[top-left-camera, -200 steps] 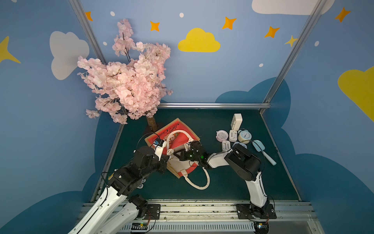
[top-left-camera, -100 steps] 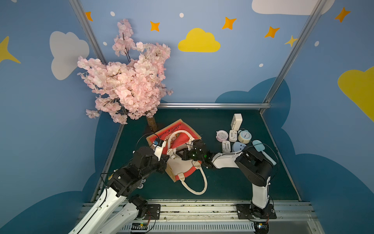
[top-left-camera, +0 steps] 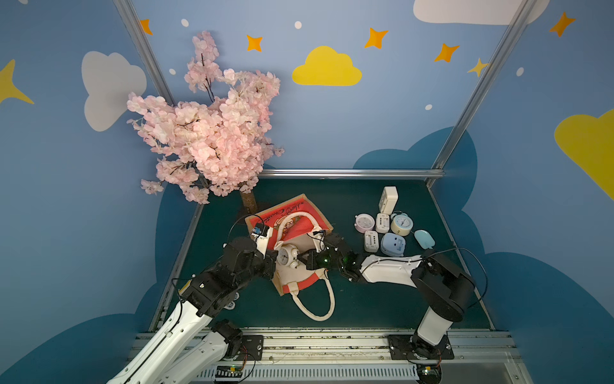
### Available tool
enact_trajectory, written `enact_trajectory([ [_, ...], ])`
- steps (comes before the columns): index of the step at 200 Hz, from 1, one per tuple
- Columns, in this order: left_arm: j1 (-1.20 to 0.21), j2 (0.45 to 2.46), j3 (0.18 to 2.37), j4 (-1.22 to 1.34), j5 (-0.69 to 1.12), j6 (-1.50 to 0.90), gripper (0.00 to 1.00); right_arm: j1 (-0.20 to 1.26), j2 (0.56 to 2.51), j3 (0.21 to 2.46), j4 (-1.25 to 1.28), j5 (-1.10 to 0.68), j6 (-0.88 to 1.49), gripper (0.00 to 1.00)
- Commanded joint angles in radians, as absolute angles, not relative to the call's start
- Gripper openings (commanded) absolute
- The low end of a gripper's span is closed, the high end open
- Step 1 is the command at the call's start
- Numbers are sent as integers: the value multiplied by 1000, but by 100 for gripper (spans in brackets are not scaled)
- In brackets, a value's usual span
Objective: Take the alarm clock out of the canvas bag
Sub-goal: Pick up the alarm from the canvas bag.
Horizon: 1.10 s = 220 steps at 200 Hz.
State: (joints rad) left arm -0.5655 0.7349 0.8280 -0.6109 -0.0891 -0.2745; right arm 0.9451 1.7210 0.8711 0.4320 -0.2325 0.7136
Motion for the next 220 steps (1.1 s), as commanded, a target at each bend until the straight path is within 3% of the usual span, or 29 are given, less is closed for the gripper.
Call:
enact_trajectory([
  [1,-566,737,838,-581,-139,-299,9,955,1633,872,413,-217,670,0],
  [155,-565,824,874,-514,-174,-343,7,989,1376,818,164,-192,591,0],
  [220,-566,836,875,-503,-135,-353,7,987,1209,785,65,-37,566,0],
])
